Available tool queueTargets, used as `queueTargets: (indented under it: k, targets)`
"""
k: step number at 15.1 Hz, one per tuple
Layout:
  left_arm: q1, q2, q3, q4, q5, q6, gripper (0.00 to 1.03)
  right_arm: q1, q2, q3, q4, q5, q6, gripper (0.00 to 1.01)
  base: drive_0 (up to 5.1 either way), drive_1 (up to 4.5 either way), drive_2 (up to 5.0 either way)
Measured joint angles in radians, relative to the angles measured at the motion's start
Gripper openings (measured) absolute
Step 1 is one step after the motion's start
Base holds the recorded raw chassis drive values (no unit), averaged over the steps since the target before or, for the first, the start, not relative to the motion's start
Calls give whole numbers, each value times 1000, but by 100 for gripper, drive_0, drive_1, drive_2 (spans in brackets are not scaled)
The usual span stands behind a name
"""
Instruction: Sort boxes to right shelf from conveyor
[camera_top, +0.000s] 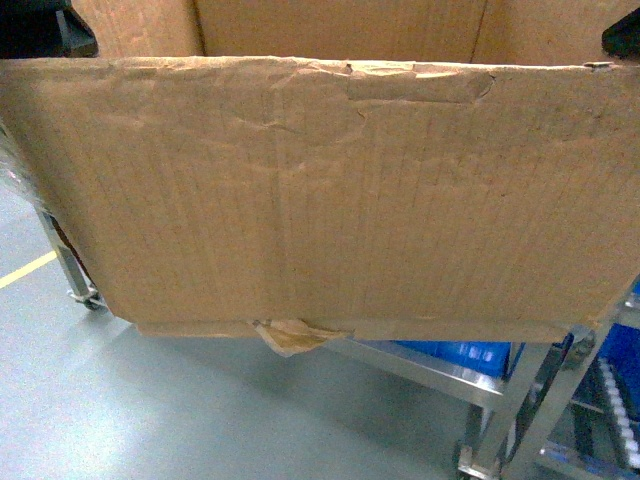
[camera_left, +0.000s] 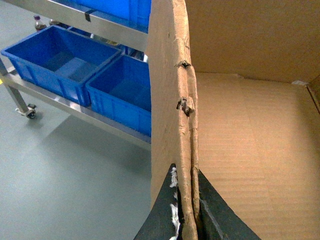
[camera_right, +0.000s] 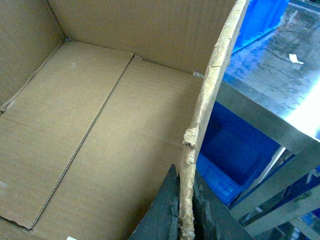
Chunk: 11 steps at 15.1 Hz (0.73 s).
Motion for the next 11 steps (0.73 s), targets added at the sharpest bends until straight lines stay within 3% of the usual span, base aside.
queueTargets:
  k: [9, 11]
  targets:
    - [0, 0, 0, 0, 0, 0, 2, 0, 0, 0, 0, 0, 0, 3, -122, -122, -122]
    - [0, 0, 0, 0, 0, 0, 2, 0, 0, 0, 1, 0, 0, 3, 356, -484, -234]
